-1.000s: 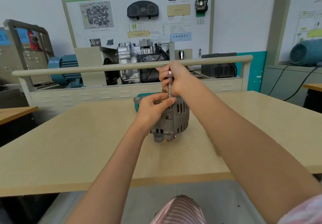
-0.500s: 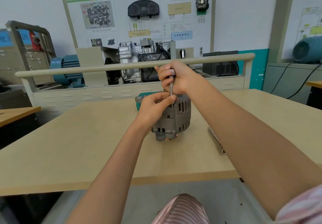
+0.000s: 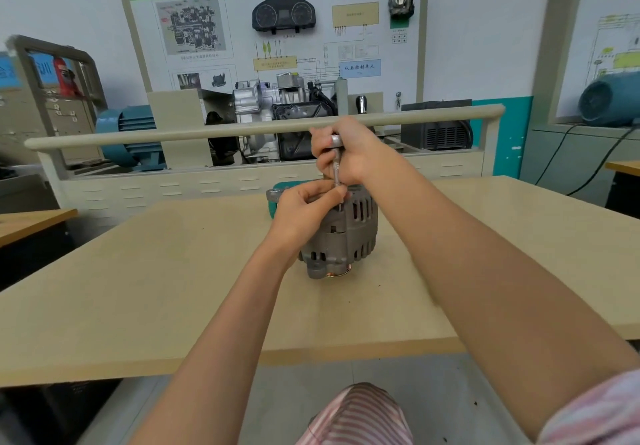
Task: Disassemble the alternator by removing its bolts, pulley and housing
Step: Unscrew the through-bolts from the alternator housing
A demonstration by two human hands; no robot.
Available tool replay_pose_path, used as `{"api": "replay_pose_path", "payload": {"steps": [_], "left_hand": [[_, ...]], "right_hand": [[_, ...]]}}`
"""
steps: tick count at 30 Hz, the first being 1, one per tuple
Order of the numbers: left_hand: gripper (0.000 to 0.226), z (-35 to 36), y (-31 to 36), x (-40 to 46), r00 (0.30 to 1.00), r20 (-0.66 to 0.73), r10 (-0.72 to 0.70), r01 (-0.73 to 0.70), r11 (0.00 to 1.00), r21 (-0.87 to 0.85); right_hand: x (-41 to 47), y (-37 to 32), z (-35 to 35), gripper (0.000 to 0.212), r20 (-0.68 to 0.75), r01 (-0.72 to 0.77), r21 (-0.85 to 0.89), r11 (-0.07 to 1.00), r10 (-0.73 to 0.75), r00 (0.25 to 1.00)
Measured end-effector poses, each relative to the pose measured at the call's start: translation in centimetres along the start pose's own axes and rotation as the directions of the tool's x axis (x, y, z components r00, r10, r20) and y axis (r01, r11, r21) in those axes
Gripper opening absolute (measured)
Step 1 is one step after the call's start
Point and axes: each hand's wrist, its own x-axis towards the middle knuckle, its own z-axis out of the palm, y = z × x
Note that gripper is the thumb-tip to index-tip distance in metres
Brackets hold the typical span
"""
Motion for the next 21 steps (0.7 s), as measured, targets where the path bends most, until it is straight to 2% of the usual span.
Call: {"api": "replay_pose_path", "payload": {"steps": [1, 3, 4, 6, 7, 8, 9, 10, 12, 15, 16, 18, 20, 21], "left_hand": [[0.01, -0.1, 0.1, 0.0, 1.0, 0.005, -0.008, 0.008, 1.0, -0.005], [0.008, -0.1, 0.1, 0.1, 1.0, 0.007, -0.009, 0.009, 1.0, -0.008], [0.008, 0.0, 0.1, 0.1, 1.0, 0.0, -0.007, 0.007, 1.0, -0.004], [0.006, 0.1, 0.0, 0.1, 1.0, -0.018, -0.002, 0.003, 1.0, 0.007], [0.008, 0.1, 0.0, 0.1, 1.0, -0.025, 0.002, -0.002, 1.0, 0.011], [0.012, 0.2, 0.0, 0.1, 1.0, -0.029, 0.01, -0.01, 1.0, 0.016], [0.015, 0.2, 0.0, 0.0, 0.999, -0.03, 0.016, -0.016, 1.0, 0.024], [0.016, 0.2, 0.0, 0.0, 0.999, -0.031, 0.017, -0.016, 0.999, 0.031], [0.015, 0.2, 0.0, 0.0, 0.999, -0.04, 0.01, -0.009, 0.999, 0.031], [0.006, 0.0, 0.1, -0.2, 1.0, -0.012, 0.005, -0.005, 1.0, 0.007], [0.006, 0.1, 0.1, -0.2, 1.0, -0.002, 0.005, -0.005, 1.0, 0.0], [0.009, 0.1, 0.2, -0.2, 1.0, -0.011, -0.005, 0.005, 1.0, -0.005], [0.007, 0.2, 0.2, -0.2, 0.999, -0.031, -0.011, 0.011, 1.0, -0.005], [0.004, 0.2, 0.2, -0.2, 0.999, -0.037, -0.01, 0.01, 1.0, -0.003]], "right_hand": [[-0.1, -0.2, -0.4, 0.031, 0.063, -0.033, 0.018, 0.999, 0.032, 0.998], [-0.2, -0.2, -0.6, 0.031, 0.083, -0.052, 0.038, 0.998, 0.049, 0.995], [-0.3, -0.1, -0.4, 0.03, 0.054, -0.04, 0.058, 0.998, 0.037, 0.998], [-0.4, 0.5, 0.1, 0.025, -0.128, 0.104, 0.087, 0.991, -0.093, 0.987], [-0.3, 1.0, 0.4, 0.02, -0.26, 0.229, 0.072, 0.971, -0.203, 0.944], [-0.3, 1.6, 0.8, 0.017, -0.384, 0.356, 0.034, 0.934, -0.317, 0.867], [-0.2, 2.0, 1.0, 0.017, -0.467, 0.45, 0.0, 0.893, -0.398, 0.79], [-0.1, 2.2, 1.3, 0.02, -0.492, 0.491, -0.019, 0.871, -0.436, 0.753], [0.1, 2.0, 1.5, 0.038, -0.461, 0.414, -0.027, 0.91, -0.379, 0.803], [-0.2, 0.8, 1.0, 0.025, -0.22, 0.167, -0.032, 0.985, -0.17, 0.961], [-0.3, 0.4, 0.6, 0.029, -0.122, 0.094, -0.007, 0.996, -0.094, 0.988], [-0.4, 0.0, -0.2, 0.032, 0.015, 0.018, 0.043, 0.999, -0.018, 1.0], [-0.5, 0.1, -0.4, 0.032, 0.032, 0.003, 0.065, 0.998, -0.005, 0.999], [-0.6, 0.2, -0.3, 0.031, -0.005, 0.019, 0.079, 0.997, -0.019, 1.0]]}}
